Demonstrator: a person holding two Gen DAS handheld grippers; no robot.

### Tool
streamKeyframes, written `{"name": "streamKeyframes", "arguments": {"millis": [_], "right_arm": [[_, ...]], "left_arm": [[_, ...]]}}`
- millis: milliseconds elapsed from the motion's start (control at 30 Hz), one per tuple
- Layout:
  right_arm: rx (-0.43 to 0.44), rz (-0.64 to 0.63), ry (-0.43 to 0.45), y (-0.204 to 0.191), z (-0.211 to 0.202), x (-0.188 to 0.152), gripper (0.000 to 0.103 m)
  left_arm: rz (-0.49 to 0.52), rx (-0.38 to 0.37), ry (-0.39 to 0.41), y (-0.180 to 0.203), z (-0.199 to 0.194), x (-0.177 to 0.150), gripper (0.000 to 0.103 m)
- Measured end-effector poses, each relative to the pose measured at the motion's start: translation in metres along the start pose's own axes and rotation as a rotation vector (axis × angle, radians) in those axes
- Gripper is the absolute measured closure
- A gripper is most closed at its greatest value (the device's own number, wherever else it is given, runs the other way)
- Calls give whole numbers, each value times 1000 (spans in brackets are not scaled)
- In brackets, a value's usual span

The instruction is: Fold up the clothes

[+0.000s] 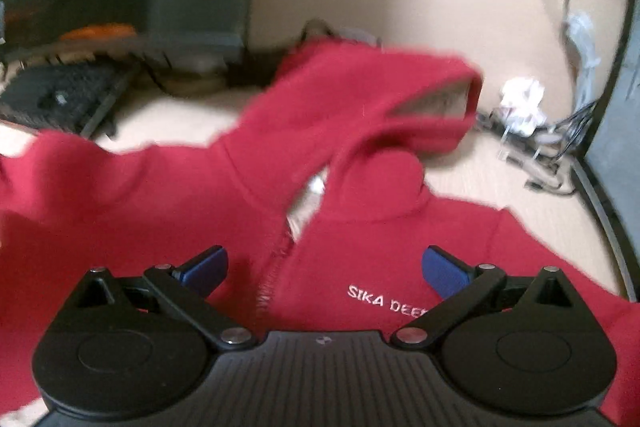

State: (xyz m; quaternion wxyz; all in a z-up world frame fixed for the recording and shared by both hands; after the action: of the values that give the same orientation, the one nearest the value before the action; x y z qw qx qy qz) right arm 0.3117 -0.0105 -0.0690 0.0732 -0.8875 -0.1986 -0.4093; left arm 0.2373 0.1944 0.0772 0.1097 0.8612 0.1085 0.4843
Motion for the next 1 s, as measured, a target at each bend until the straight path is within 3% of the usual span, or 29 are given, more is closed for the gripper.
{"name": "streamKeyframes", "arguments": {"millis": [133, 367, 633, 1000], "right_arm": [[29, 95, -28, 10, 7, 0, 0], [39, 97, 14, 13, -5, -13, 0], [37, 90, 12, 14, -4, -11, 0], [27, 83, 10, 13, -3, -11, 0]], "left_arm": [[-8, 41, -108, 11, 31, -25, 0], [-38, 76, -127, 13, 60, -22, 0], [-33, -4, -201, 26, 67, -33, 0], [-84, -51, -276, 19, 68, -51, 0]]}}
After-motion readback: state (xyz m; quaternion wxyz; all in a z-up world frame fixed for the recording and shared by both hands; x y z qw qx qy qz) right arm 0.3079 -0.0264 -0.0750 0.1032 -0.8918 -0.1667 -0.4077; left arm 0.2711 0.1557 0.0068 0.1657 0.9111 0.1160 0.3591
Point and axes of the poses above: each gripper's, at about its wrist camera, not at the fingertips, and z roughly the way its jaws point, y to its right, x to its top, the point moved 6 cm from there along z, roughly the way its jaws point, and after that the axes turned 3 degrees about x, right-handed, at the moved point
